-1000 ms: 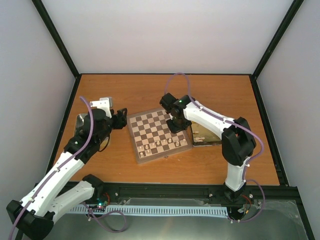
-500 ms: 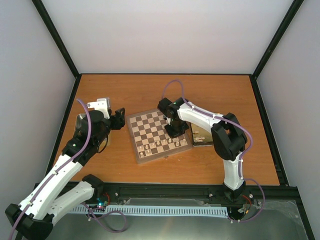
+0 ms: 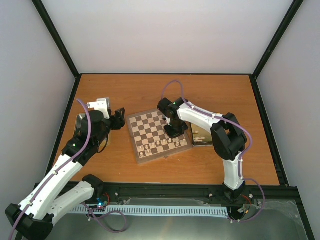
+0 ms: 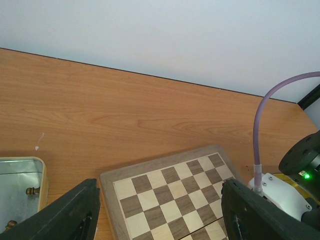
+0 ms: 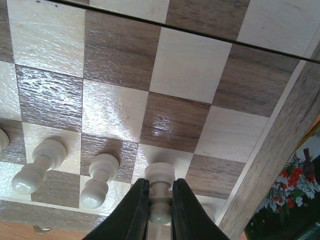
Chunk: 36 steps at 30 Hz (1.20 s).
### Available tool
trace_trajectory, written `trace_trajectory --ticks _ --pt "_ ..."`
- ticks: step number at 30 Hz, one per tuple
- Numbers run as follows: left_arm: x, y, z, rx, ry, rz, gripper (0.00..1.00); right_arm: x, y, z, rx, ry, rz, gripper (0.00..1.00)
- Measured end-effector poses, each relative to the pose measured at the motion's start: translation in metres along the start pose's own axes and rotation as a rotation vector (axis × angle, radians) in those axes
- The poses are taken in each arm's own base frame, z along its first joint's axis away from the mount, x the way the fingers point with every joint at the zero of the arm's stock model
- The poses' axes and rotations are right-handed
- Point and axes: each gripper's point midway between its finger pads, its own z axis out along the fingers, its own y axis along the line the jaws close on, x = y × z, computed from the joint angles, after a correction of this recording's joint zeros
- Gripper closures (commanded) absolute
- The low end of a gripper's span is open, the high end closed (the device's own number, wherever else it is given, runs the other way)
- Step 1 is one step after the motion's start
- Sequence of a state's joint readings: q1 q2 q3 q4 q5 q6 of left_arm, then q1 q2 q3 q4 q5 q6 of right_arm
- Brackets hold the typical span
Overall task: Set up the chess pieces on the board
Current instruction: Place the chess piece on the chessboard, then adjust the storage box at the center of the board.
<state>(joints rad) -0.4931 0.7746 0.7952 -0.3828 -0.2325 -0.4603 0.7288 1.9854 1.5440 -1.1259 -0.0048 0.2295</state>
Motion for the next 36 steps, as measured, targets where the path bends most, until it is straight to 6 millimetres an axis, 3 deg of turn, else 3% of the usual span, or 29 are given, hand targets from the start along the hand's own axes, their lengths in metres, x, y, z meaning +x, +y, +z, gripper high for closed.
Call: trace_trajectory --ticks 6,12,17,25,28,31,36 --pt "0.000 0.000 0.000 0.000 0.000 0.000 0.33 0.001 0.001 0.000 -0.004 0.006 -0.007 0.88" --pt "0.000 0.000 0.000 0.000 0.000 0.000 0.33 0.003 0.001 0.005 -0.001 0.023 -0.009 0.75" --pt "0.001 0.000 0.001 -0.001 0.003 0.001 0.33 0.002 0.001 0.005 -0.002 0.019 0.001 0.71" --pt "0.001 0.001 0.002 -0.007 0.005 0.002 0.32 -0.015 -0.007 -0.016 0.028 -0.083 0.069 0.64" --pt "0.002 0.001 0.003 -0.009 0.010 0.003 0.33 -0.022 -0.022 -0.036 0.041 -0.177 0.130 0.60" --pt "0.005 0.001 0.006 -0.012 0.019 0.005 0.32 -0.023 -0.055 -0.055 0.068 -0.267 0.222 0.54" --pt "0.009 0.002 0.010 -0.020 0.035 0.009 0.33 -0.024 -0.108 -0.054 0.119 -0.313 0.304 0.51"
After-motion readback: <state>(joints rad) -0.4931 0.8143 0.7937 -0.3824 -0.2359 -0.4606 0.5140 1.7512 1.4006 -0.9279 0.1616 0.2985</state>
